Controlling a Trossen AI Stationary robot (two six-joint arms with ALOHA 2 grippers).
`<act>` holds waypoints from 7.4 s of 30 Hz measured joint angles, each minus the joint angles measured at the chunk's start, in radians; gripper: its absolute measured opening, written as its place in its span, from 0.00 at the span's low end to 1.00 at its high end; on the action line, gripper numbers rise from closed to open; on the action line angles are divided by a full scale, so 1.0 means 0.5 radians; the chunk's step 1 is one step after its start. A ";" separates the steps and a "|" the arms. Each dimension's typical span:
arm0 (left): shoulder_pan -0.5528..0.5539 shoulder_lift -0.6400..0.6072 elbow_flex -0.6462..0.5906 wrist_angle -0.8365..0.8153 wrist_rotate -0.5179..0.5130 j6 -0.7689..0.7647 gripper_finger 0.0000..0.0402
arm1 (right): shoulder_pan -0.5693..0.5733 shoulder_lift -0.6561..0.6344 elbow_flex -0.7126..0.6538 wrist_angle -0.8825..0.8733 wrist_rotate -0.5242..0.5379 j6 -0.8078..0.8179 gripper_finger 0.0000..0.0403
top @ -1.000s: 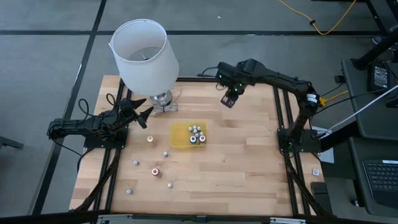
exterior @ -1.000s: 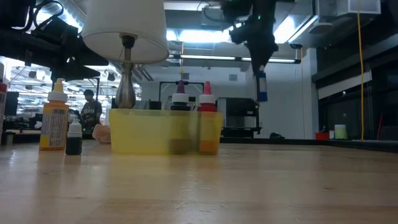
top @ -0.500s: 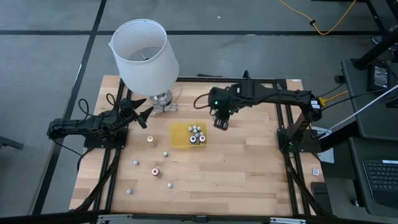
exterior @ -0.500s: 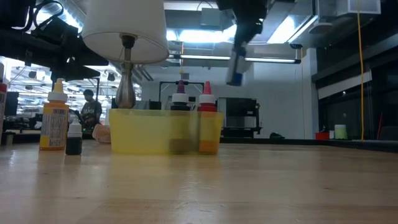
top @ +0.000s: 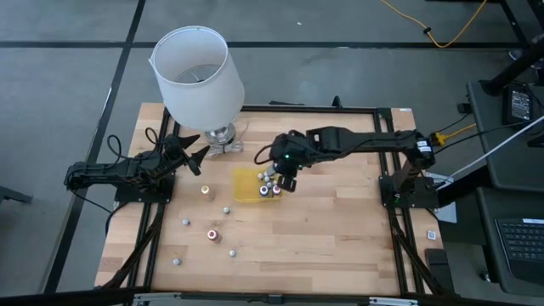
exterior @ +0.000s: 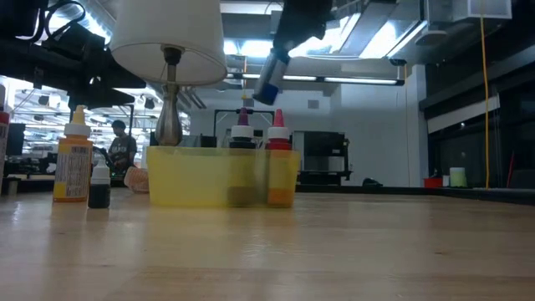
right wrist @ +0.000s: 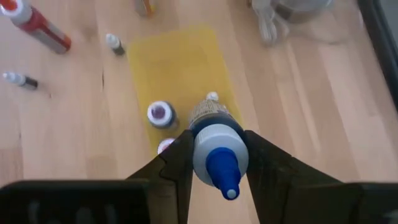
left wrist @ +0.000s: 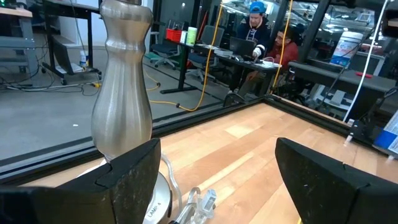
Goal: Pick & Place food coloring
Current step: Put the blue food coloring bottle into the yellow bin, then put the black food coloring bottle into the yellow bin
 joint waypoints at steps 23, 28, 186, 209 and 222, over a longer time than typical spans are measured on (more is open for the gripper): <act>0.000 0.001 0.000 -0.001 0.000 0.000 0.78 | 0.030 0.783 0.861 -0.013 -0.033 -0.068 0.30; 0.000 0.001 0.000 0.000 0.000 0.000 0.78 | 0.045 0.856 0.863 -0.086 -0.069 -0.064 0.30; 0.000 0.000 0.000 0.000 0.000 0.000 0.78 | -0.689 -3.634 -3.624 2.164 0.707 -0.589 0.59; 0.000 0.001 0.000 -0.001 0.000 0.000 0.78 | -0.689 -3.629 -3.624 2.164 0.705 -0.591 0.59; 0.000 0.000 0.000 0.000 0.000 0.000 0.77 | -0.688 -3.629 -3.624 2.164 0.705 -0.590 0.59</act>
